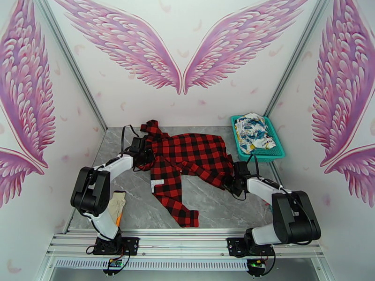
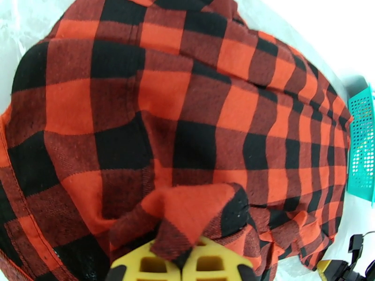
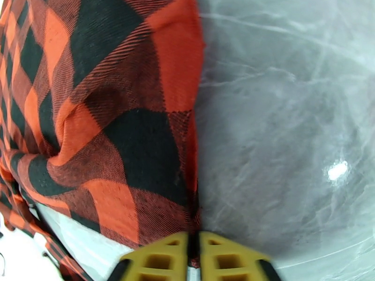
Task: Fold and stack the mixed laundry pile
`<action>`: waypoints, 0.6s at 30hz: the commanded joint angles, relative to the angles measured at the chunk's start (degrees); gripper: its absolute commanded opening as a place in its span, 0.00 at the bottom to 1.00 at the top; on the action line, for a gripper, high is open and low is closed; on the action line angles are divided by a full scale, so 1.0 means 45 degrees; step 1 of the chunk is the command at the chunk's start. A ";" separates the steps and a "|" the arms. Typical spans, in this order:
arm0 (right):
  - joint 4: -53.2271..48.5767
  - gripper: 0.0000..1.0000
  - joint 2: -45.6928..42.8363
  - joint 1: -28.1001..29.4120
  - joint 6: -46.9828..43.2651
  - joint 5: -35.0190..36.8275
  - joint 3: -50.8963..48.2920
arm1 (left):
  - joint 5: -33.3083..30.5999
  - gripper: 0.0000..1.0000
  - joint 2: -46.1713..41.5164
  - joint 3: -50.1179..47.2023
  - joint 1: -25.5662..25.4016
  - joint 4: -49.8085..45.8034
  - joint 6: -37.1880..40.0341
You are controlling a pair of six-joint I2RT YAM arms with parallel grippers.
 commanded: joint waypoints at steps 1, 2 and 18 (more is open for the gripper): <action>0.0158 0.00 -0.0607 0.0121 -0.0745 0.0492 0.0701 | -0.0435 0.00 -0.1878 -0.0516 -0.0178 -0.0681 0.0468; -0.0115 0.00 -0.0946 0.0130 -0.0890 0.0669 0.0795 | -0.0563 0.00 -0.2361 -0.0710 -0.0236 -0.1026 0.0598; -0.4961 0.00 -0.6610 -0.0114 -0.2003 0.1968 0.0627 | -0.1704 0.45 -0.9948 -0.5739 -0.1363 -0.5604 -0.1050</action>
